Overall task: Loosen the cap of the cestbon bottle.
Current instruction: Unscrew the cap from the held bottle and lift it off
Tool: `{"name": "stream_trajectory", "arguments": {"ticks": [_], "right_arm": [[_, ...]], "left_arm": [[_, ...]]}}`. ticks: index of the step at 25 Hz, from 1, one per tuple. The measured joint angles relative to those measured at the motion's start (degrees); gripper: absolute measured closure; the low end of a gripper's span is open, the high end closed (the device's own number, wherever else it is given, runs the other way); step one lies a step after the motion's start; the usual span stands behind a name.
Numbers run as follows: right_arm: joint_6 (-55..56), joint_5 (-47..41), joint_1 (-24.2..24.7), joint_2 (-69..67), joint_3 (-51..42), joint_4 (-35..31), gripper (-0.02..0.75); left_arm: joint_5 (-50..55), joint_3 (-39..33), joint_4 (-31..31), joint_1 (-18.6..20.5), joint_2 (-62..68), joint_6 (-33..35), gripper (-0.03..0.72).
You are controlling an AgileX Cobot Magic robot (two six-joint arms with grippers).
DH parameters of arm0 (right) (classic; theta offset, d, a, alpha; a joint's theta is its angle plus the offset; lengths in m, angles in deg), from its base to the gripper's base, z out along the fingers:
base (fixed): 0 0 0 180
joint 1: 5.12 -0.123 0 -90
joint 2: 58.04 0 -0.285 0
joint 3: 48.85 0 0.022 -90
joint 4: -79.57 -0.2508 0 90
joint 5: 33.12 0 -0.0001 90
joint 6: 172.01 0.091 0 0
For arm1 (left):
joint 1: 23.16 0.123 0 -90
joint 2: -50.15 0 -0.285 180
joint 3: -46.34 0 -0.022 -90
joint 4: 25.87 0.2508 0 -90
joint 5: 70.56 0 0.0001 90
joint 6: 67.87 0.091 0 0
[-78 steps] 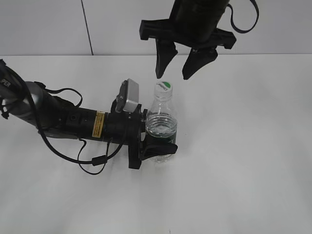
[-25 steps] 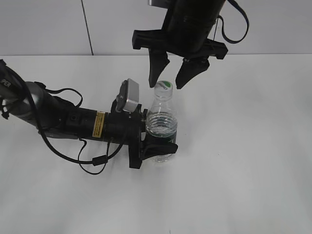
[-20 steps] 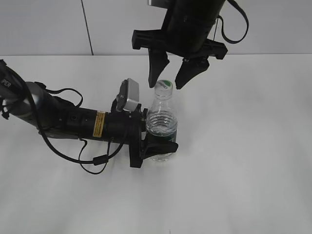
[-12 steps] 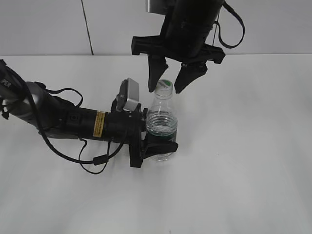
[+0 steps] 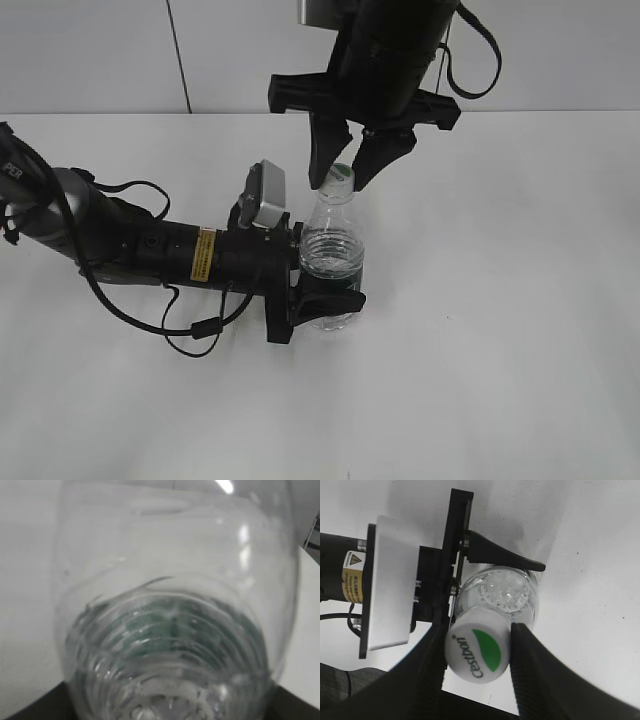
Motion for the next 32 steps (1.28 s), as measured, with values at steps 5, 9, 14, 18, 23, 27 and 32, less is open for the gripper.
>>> {"name": "stream_trajectory", "arguments": {"ticks": [5,9,14,18,23,27,32], "right_arm": [[-2.4,0.0,-0.1,0.0,0.0,0.1,0.433],[-7.6,0.0,-0.1,0.0,0.0,0.0,0.433],[-22.2,0.0,-0.1,0.0,0.0,0.0,0.433],[-34.9,-0.1,-0.1,0.0,0.0,-0.2,0.433],[-46.8,-0.1,-0.1,0.0,0.0,-0.3,0.437],[-53.3,-0.1,-0.1,0.0,0.0,-0.4,0.437],[-60.7,-0.1,-0.1,0.0,0.0,-1.3,0.437]], "left_arm": [[0.0,0.0,0.0,0.0,0.0,0.0,0.288],[0.0,0.0,0.2,0.0,0.0,0.0,0.288],[-0.1,0.0,0.7,0.0,0.0,0.0,0.288],[-0.1,0.0,0.9,0.0,0.0,0.2,0.288],[-0.1,0.0,0.9,0.0,0.0,0.2,0.288],[-0.1,0.0,0.9,0.0,0.0,0.2,0.288],[-0.1,0.0,1.2,0.1,0.0,0.6,0.288]]}}
